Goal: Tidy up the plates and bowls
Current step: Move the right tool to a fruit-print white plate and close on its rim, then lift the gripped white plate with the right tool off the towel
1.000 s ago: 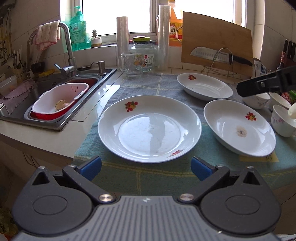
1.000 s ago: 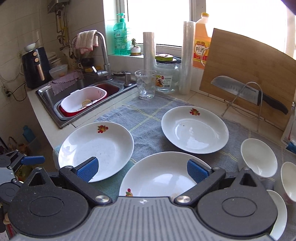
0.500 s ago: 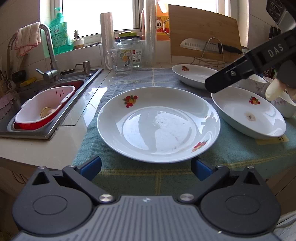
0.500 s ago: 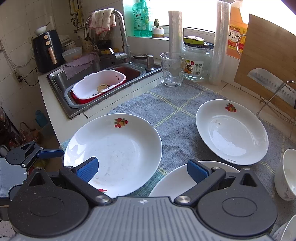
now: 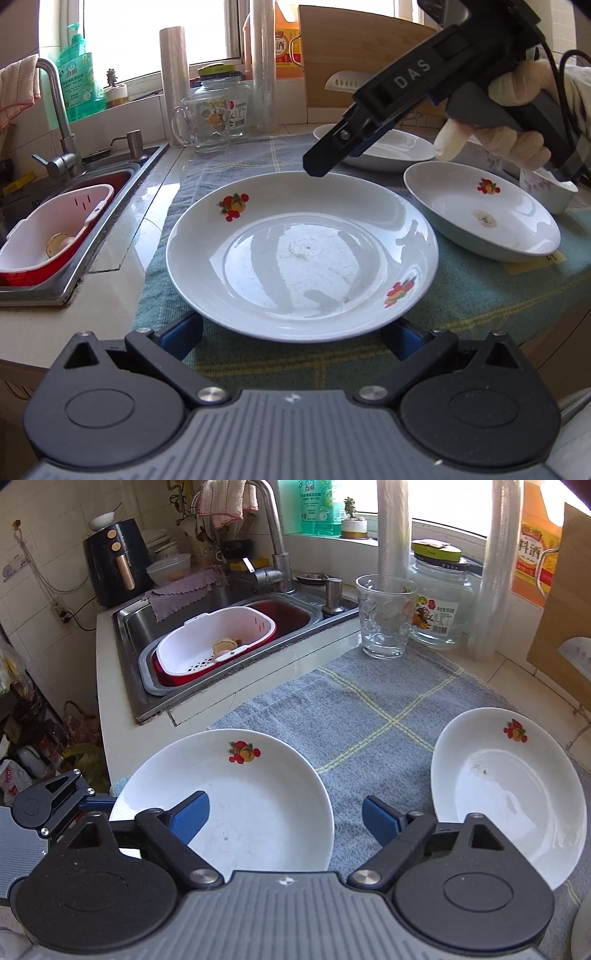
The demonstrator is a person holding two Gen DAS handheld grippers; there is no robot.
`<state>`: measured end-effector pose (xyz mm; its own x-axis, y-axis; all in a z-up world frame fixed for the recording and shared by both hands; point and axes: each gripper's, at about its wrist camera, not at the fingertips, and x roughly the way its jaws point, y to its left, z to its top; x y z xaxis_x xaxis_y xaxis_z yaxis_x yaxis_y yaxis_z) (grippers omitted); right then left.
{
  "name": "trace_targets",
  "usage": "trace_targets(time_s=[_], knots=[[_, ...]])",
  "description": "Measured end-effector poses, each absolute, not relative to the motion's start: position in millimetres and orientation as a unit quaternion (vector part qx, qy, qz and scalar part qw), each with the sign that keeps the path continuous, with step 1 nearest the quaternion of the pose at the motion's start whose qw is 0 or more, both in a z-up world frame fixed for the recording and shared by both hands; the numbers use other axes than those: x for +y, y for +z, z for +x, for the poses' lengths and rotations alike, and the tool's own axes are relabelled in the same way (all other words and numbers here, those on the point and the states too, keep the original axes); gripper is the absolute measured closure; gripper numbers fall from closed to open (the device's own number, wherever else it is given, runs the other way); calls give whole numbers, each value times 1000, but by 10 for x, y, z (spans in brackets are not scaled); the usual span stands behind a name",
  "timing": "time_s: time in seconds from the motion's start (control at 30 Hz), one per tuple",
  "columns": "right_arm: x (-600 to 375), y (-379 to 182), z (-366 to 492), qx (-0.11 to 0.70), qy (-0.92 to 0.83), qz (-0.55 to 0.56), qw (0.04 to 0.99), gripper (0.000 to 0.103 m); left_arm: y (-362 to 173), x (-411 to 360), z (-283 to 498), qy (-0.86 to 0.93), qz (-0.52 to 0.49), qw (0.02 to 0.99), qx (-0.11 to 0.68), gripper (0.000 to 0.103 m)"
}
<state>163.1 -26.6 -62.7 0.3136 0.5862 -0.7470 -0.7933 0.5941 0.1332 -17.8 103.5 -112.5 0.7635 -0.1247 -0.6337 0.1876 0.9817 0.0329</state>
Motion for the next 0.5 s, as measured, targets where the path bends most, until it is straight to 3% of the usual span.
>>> trace_targets(time_s=[0.23, 0.5], knots=[[-89, -800, 1996, 433, 459, -122, 766, 35, -1119, 1068, -134, -91, 43, 934, 342, 1], [-23, -918, 2253, 482, 499, -92, 714, 43, -1104, 1056, -104, -101, 51, 932, 343, 2]])
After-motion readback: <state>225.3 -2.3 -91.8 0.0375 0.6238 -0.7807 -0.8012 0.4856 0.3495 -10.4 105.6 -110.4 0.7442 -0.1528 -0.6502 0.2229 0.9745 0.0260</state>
